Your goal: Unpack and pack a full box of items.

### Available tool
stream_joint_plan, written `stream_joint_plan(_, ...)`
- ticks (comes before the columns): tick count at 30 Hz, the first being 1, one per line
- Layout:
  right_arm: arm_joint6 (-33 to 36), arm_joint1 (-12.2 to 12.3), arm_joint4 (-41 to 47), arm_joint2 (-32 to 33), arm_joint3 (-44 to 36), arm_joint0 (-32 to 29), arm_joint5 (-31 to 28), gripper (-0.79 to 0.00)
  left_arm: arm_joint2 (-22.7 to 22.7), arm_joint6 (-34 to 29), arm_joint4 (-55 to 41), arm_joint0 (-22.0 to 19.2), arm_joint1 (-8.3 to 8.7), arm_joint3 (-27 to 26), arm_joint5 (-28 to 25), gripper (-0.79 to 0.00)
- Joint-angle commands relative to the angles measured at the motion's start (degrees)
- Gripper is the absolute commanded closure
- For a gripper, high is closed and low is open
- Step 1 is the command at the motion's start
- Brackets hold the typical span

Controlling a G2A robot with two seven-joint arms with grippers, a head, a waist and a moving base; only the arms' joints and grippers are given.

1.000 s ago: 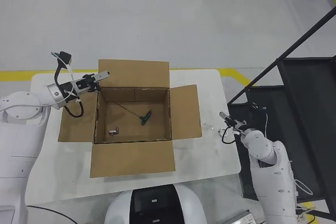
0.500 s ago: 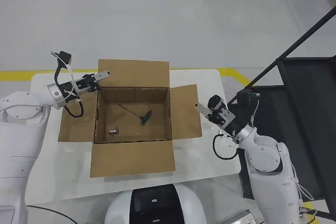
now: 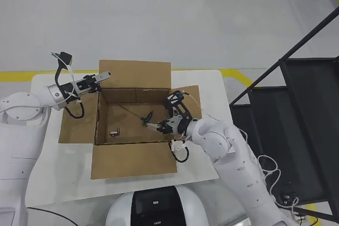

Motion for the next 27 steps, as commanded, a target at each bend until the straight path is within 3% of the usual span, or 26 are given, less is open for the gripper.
stream_joint_plan(1, -1.10, -0.35, -1.17, -2.06, 3.10, 2.42, 1.50, -0.785, 0.00, 0.00, 0.00, 0.00, 0.00, 0.00, 0.00, -0.785)
stream_joint_plan(6, -1.74, -1.36, -2.19, -6.58, 9.06, 7.79, 4.60, -0.785, 0.00, 0.00, 0.00, 0.00, 0.00, 0.00, 0.00, -0.785)
stream_joint_plan(9, 1.58, -1.84, -1.78, -8.63, 12.41, 10.24, 6.44, -0.785, 0.00, 0.00, 0.00, 0.00, 0.00, 0.00, 0.00, -0.785)
stream_joint_plan(27, 1.58, -1.84, -1.78, -8.63, 12.41, 10.24, 6.44, -0.785, 0.00, 0.00, 0.00, 0.00, 0.00, 0.00, 0.00, -0.785)
